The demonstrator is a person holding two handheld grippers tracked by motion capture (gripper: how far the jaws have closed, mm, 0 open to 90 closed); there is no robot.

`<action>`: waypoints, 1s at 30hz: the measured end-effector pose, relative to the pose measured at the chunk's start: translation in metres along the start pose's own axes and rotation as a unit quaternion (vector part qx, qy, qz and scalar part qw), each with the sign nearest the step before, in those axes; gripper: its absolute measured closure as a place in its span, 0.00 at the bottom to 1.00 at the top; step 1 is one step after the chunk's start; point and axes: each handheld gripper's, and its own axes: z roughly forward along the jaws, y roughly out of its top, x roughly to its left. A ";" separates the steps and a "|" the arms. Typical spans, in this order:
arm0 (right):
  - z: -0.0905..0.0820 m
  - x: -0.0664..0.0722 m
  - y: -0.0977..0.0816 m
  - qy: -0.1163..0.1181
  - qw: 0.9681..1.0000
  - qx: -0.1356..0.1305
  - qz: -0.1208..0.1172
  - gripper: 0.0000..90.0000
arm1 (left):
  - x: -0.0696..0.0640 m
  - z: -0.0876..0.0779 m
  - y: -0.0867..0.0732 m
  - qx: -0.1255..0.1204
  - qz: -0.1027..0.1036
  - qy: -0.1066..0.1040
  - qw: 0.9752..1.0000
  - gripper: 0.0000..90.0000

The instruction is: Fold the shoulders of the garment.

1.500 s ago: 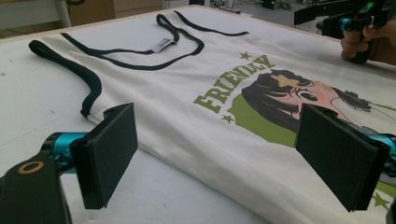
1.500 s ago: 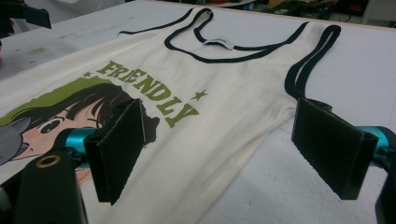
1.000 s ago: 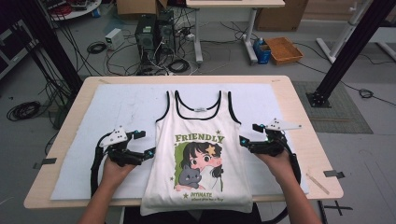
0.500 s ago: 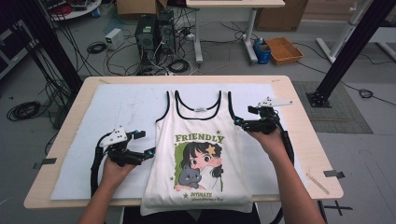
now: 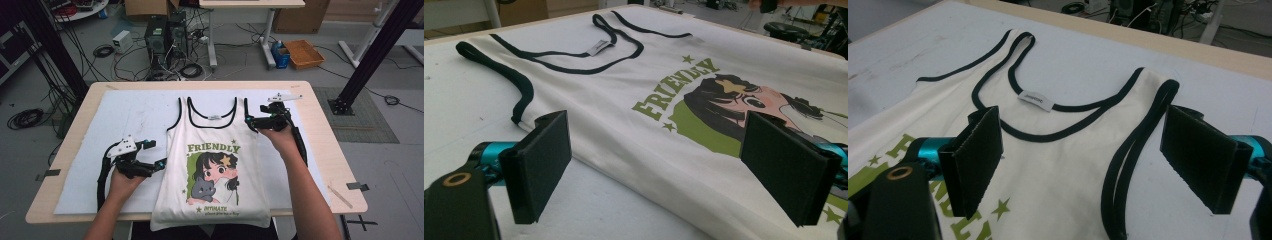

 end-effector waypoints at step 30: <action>0.086 -0.033 0.032 -0.049 0.996 0.071 0.023 0.20 | 0.001 0.000 0.000 0.000 -0.006 0.002 1.000 0.15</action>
